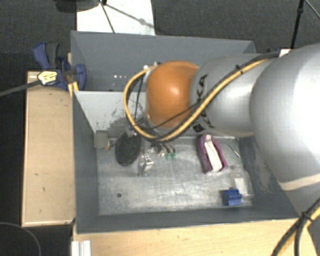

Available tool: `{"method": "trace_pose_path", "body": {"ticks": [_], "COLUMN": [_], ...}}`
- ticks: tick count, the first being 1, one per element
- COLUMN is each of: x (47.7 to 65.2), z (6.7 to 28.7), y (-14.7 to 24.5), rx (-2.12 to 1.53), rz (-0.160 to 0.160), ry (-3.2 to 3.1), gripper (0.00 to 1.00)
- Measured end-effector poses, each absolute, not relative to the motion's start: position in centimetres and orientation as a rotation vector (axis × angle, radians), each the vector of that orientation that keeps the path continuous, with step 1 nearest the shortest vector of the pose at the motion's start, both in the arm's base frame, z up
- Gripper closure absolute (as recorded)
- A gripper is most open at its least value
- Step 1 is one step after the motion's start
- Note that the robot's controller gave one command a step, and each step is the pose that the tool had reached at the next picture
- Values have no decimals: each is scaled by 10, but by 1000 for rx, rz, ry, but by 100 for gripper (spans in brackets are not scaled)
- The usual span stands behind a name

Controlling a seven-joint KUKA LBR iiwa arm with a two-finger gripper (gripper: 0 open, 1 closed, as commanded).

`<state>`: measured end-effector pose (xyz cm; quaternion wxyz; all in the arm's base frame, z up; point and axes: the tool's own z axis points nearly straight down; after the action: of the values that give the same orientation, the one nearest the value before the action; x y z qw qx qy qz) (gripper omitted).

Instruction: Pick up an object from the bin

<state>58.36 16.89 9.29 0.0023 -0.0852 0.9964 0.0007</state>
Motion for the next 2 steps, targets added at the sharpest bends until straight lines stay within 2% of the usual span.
{"method": "trace_pose_path", "body": {"ticks": [1, 2], "x": [590, 590], "z": [84, 85], "y": [180, 181], "rx": [-352, -344], "rz": [7, 10], "ry": [3108, 3106], "gripper": [0, 100]}}
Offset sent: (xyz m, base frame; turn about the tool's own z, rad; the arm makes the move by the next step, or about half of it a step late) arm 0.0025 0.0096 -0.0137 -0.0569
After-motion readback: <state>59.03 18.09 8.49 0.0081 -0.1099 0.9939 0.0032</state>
